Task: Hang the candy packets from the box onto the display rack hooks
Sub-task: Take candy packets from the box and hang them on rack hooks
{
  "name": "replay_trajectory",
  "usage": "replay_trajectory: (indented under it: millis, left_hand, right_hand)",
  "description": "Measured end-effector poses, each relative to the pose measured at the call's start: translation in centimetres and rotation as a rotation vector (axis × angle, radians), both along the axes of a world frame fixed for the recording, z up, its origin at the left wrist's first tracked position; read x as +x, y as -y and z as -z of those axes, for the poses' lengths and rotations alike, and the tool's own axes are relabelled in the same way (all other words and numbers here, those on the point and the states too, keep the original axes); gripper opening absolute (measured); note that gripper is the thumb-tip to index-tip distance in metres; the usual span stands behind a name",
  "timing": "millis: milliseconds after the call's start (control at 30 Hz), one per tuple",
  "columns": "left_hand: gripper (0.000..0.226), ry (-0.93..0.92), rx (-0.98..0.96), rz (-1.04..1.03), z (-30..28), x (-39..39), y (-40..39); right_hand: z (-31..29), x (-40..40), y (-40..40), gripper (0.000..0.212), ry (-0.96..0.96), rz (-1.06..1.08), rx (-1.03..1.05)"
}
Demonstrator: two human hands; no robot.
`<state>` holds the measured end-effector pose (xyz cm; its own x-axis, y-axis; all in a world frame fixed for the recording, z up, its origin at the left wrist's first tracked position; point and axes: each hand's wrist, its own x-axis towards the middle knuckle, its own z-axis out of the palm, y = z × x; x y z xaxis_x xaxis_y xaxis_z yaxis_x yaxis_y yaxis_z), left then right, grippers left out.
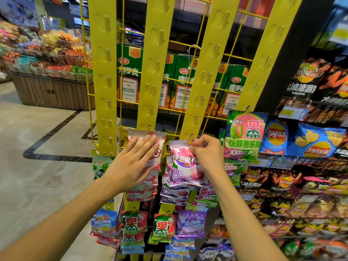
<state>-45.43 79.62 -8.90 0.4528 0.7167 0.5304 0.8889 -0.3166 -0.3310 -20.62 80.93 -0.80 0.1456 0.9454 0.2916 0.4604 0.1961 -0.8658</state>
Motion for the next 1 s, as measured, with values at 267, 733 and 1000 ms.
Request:
replay_trajectory:
  millis: [267,733,1000]
  left_hand:
    - [0.073,-0.007,-0.04,-0.041,-0.2,0.5,0.8]
    - [0.084,-0.049,-0.202,-0.233,-1.1,2.1,5.5]
    - [0.08,0.006,-0.404,-0.313,-1.8,4.5,13.3]
  right_hand:
    - [1.2,0.3,0.9,0.014,0.179,0.056,0.085]
    - [4.6,0.7,4.5,0.091,0.696,-0.078,0.025]
    - [3.5,4.1,12.4,0.072,0.886,-0.149,-0.043]
